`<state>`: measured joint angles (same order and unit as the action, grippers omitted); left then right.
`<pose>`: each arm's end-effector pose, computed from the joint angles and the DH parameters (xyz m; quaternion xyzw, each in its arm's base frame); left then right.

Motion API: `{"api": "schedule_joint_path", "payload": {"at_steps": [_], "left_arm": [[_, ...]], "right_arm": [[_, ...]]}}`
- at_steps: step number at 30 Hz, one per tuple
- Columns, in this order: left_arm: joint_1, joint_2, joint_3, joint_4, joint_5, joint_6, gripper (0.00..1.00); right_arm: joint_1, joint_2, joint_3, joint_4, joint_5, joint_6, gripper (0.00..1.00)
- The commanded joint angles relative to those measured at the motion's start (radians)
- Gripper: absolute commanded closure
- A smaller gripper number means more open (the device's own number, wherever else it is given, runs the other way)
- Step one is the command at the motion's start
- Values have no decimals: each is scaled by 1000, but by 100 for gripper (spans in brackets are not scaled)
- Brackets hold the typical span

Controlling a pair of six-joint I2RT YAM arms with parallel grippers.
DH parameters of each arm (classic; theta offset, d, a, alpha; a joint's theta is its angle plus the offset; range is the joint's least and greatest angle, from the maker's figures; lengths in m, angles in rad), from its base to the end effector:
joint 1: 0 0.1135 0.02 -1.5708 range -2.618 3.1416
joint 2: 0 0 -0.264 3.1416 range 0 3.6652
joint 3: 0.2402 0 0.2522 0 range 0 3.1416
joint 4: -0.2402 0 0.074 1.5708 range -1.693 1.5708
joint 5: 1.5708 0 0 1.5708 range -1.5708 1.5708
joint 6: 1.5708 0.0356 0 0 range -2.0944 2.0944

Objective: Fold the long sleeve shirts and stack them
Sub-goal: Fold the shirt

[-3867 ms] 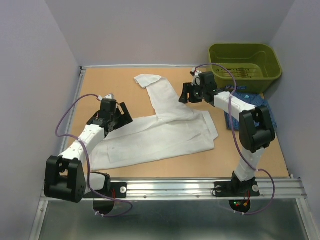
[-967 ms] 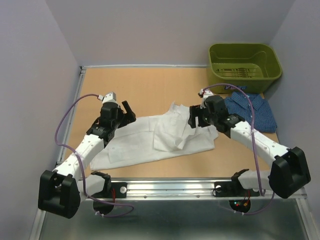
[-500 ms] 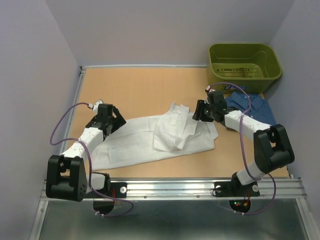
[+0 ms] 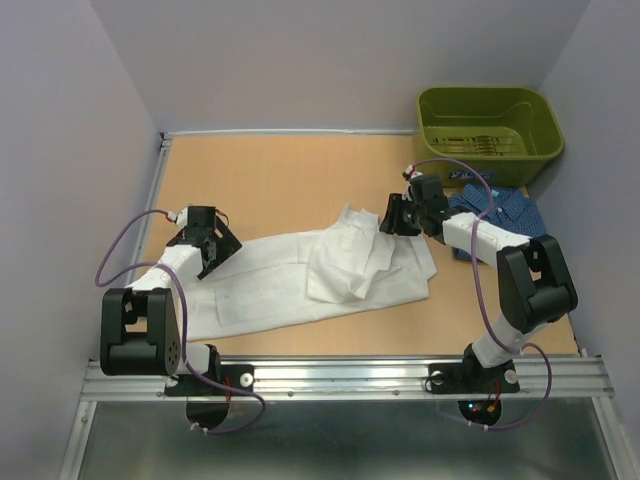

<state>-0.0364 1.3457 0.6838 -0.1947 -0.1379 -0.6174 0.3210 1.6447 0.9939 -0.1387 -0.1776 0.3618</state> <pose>0.2628 -0.0047 0.1851 -0.2908 0.8886 -0.0509 0.3510 0.3278 0.1156 0.1987 -0.0150 0.9215 0.2043 0.3299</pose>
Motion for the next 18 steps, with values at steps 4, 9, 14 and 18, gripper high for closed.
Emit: {"api": "schedule_joint_path", "payload": {"at_steps": [4,9,14,18], "left_arm": [[27,33,63,-5,-5,27,8],[53,88,91,-3,-6,44,9],[67,127,99,3,-19,51,9],[75,144,99,8,-17,47,9]], "right_arm": [[-7,-10,28,41,-7,-50,53],[-7,3,12,44,3,-63,59],[-8,9,15,42,10,-73,61],[-8,13,23,42,4,-81,66]]}}
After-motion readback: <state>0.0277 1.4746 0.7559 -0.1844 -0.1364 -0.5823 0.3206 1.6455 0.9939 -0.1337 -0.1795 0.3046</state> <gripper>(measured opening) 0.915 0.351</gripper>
